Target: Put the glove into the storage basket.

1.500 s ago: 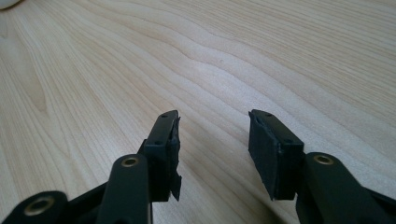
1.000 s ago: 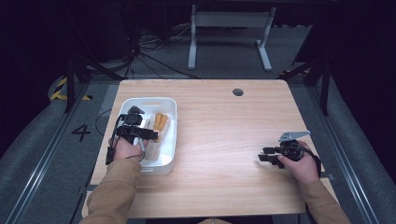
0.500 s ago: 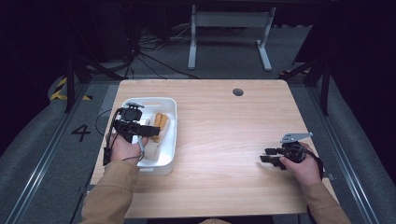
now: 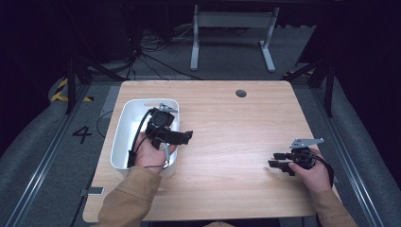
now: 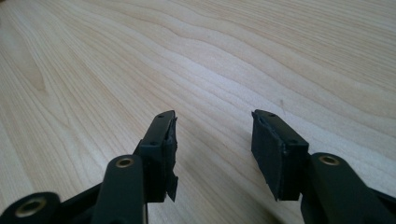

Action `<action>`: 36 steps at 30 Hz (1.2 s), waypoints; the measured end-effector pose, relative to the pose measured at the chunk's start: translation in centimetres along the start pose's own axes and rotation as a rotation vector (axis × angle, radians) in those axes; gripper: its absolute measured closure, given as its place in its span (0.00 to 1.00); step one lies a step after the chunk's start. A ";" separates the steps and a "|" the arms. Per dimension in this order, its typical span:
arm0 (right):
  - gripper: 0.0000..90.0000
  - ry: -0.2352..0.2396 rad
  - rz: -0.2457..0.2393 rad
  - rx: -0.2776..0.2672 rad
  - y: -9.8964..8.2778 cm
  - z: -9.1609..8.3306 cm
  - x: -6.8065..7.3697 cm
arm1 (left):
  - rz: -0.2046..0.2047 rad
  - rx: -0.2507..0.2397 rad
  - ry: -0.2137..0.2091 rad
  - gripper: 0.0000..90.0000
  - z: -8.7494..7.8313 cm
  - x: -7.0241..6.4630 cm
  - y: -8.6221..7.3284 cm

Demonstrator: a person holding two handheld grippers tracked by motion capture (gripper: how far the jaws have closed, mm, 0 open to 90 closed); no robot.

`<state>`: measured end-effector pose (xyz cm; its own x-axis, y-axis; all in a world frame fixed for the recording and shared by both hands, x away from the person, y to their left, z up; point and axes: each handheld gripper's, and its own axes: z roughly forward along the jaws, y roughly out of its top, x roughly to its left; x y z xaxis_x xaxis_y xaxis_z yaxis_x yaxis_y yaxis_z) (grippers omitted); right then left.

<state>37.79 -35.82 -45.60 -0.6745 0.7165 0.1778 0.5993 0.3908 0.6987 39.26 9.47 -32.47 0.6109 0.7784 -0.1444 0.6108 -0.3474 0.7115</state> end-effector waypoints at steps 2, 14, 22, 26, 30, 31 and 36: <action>0.57 -0.005 0.002 0.000 -0.2 -0.2 0.0 | 0.051 0.002 -0.062 0.18 0.4 -1.1 0.0; 0.56 -0.011 0.000 -0.012 -0.8 -0.7 0.1 | 0.161 -0.005 -0.177 0.20 3.7 -4.5 -1.3; 0.56 -0.009 -0.009 -0.021 -0.6 -0.6 0.2 | 0.179 0.021 -0.229 0.23 7.4 -6.1 -3.7; 0.55 -0.008 -0.020 -0.021 -0.5 -0.5 0.3 | 0.188 0.032 -0.250 0.23 8.6 -6.5 -4.5; 0.55 -0.009 -0.027 -0.024 -0.5 -0.5 0.4 | 0.212 0.045 -0.254 0.23 9.9 -6.9 -5.4; 0.55 -0.011 -0.024 -0.022 -0.5 -0.4 0.4 | 0.224 0.054 -0.256 0.23 10.3 -6.9 -5.6; 0.54 -0.008 -0.036 -0.024 -0.5 -0.2 0.4 | 0.220 0.102 -0.253 0.23 12.0 -6.9 -6.6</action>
<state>37.11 -35.82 -45.69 -0.6917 0.7072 0.1465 0.5639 0.4022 0.7213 37.03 0.11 -44.39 0.8312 0.5294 -0.1700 0.4899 -0.5526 0.6743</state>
